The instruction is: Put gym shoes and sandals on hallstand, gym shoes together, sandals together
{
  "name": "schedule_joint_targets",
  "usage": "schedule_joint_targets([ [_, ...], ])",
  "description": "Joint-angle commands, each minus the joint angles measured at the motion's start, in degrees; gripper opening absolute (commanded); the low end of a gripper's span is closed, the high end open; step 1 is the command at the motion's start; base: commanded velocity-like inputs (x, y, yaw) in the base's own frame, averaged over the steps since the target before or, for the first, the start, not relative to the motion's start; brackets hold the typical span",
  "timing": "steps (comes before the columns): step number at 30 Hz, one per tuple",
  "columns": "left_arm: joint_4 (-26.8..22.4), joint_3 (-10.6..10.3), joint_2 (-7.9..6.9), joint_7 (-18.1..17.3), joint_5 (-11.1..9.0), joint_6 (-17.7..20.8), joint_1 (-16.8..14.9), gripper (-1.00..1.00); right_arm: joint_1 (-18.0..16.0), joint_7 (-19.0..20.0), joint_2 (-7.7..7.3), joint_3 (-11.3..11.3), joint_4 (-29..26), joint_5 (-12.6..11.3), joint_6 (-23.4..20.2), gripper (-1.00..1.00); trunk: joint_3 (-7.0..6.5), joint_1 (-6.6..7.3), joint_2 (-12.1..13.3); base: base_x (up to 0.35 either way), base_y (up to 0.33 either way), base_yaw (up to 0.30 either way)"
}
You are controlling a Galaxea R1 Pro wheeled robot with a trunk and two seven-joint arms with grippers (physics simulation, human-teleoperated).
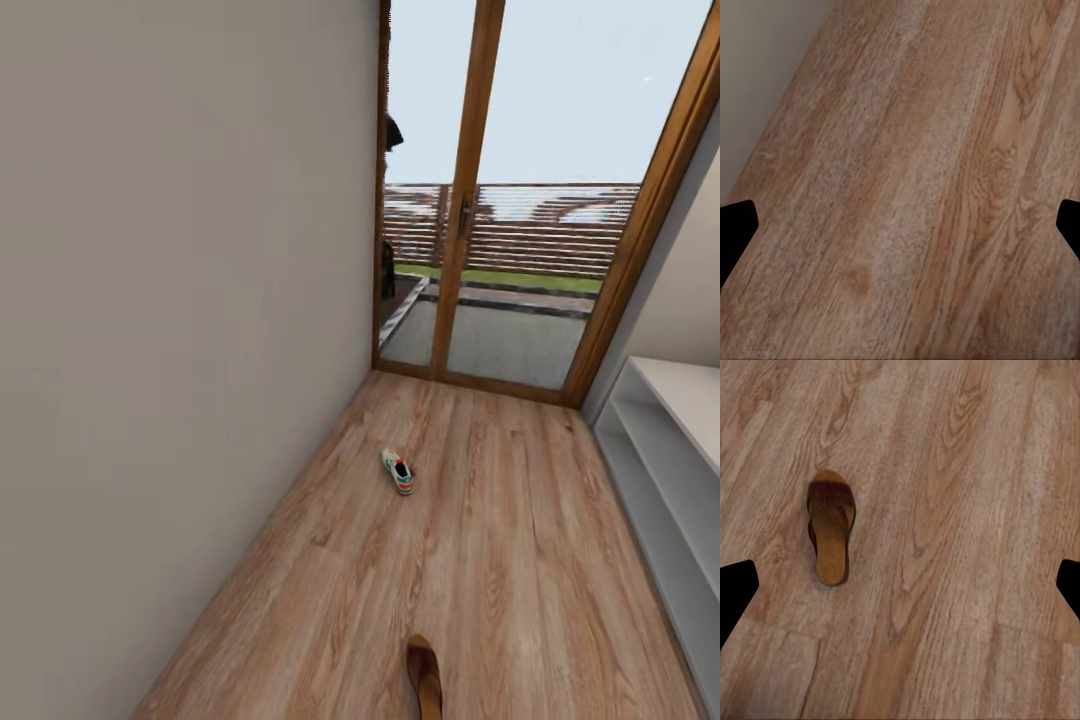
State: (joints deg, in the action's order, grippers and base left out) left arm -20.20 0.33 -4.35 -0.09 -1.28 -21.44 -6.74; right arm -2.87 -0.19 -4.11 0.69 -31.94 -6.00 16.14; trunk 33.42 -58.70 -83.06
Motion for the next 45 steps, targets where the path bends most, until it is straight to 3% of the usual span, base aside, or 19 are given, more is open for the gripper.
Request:
schedule_joint_targets([
  [1,0.0,0.1,-0.01,0.0,-0.1,-0.2,0.0,1.00,0.0,0.0,-0.02,-0.2,0.0,-0.6,0.2,1.00,0.05,-0.03,0.0,0.318,-0.011,0.000],
  [12,0.0,0.0,-0.04,0.0,-0.1,-0.2,0.0,1.00,0.0,0.0,-0.02,-0.2,0.0,-0.6,0.2,1.00,0.05,-0.03,0.0,0.253,-0.002,0.000],
  [37,0.1,0.2,-0.04,-0.2,-0.3,-0.2,0.0,1.00,0.0,0.0,-0.02,-0.2,0.0,-0.6,0.2,1.00,0.05,-0.03,0.0,0.009,0.000,0.000],
  [45,0.1,0.1,-0.04,-0.3,-0.2,-0.2,0.0,1.00,0.0,0.0,-0.02,-0.3,0.0,-0.6,0.2,1.00,1.49,-1.79,-3.2,0.000,0.000,0.000],
])
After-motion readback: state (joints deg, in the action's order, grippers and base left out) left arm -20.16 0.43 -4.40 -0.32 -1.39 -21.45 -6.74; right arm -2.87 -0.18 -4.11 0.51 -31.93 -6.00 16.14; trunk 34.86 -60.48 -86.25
